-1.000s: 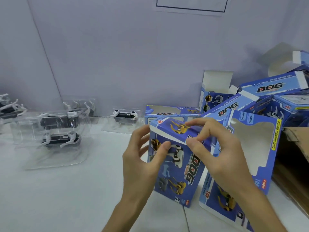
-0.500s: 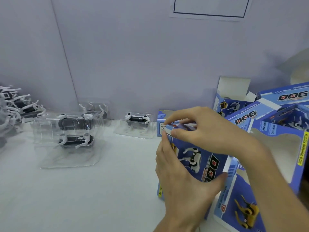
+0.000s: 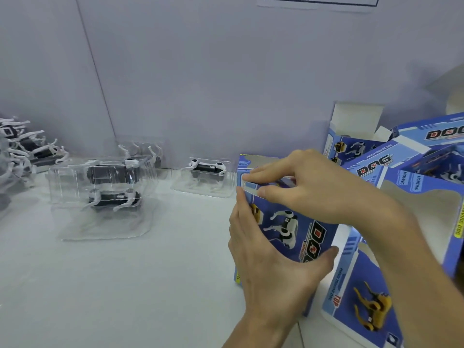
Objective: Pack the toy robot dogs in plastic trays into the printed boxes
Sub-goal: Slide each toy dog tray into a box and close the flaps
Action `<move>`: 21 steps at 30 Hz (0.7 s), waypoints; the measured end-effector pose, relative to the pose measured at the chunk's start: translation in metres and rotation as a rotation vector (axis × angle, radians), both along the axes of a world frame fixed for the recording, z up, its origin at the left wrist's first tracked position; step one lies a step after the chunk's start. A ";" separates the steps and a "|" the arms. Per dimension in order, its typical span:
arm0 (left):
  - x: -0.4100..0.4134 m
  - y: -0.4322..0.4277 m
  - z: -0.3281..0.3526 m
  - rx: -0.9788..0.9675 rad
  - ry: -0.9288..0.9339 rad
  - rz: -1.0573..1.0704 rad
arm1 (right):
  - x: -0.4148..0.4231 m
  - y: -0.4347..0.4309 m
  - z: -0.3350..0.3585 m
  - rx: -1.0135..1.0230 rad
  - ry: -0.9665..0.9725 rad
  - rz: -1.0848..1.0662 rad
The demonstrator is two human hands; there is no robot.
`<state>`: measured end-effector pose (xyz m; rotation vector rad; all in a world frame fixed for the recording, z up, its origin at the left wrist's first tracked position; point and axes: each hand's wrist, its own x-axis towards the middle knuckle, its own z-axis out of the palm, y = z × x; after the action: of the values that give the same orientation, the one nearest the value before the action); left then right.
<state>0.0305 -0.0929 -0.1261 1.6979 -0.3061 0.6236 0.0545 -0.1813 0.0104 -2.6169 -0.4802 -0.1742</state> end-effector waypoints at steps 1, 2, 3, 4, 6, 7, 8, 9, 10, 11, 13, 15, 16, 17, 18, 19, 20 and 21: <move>0.002 0.002 0.000 0.002 0.001 0.012 | -0.001 0.002 -0.002 -0.007 0.025 0.004; 0.004 0.005 0.001 -0.001 -0.001 0.023 | -0.002 0.005 -0.006 -0.039 0.038 0.009; 0.007 0.007 0.001 -0.005 -0.004 0.034 | -0.003 0.007 -0.010 -0.094 0.031 0.016; 0.010 0.010 0.001 -0.003 -0.011 0.048 | -0.003 0.010 -0.014 -0.154 0.011 0.022; 0.018 0.016 0.002 0.031 -0.030 0.098 | -0.004 0.015 -0.021 -0.247 -0.039 0.037; 0.021 0.019 0.002 0.055 -0.045 0.121 | -0.003 0.017 -0.022 -0.285 -0.059 0.041; 0.024 0.021 0.003 0.070 -0.054 0.130 | -0.003 0.019 -0.023 -0.312 -0.073 0.039; 0.026 0.023 0.003 0.073 -0.058 0.124 | -0.001 0.020 -0.023 -0.324 -0.079 0.039; 0.028 0.024 0.003 0.064 -0.061 0.113 | 0.000 0.020 -0.023 -0.328 -0.081 0.043; 0.029 0.025 0.003 0.047 -0.065 0.101 | 0.002 0.020 -0.023 -0.333 -0.081 0.046; 0.032 0.028 0.004 -0.008 -0.099 0.073 | 0.004 0.019 -0.023 -0.341 -0.079 0.045; 0.037 0.037 0.005 -0.118 -0.183 0.019 | 0.004 0.020 -0.023 -0.325 -0.065 0.060; 0.040 0.043 0.006 -0.137 -0.247 0.009 | 0.004 0.021 -0.023 -0.317 -0.059 0.078; 0.043 0.049 0.007 -0.113 -0.313 0.017 | 0.004 0.021 -0.023 -0.314 -0.059 0.091; 0.046 0.053 0.008 -0.082 -0.369 0.010 | 0.004 0.021 -0.023 -0.313 -0.064 0.098; 0.049 0.057 0.008 -0.061 -0.401 -0.009 | 0.004 0.020 -0.023 -0.313 -0.066 0.100; 0.050 0.058 0.008 -0.054 -0.401 -0.038 | 0.004 0.020 -0.023 -0.320 -0.064 0.100; 0.051 0.060 0.006 -0.037 -0.402 -0.051 | 0.003 0.019 -0.024 -0.333 -0.062 0.101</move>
<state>0.0815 -0.0332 -0.1198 1.5165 -0.6166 0.9272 0.0573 -0.1624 -0.0136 -2.9081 -0.7149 -0.1534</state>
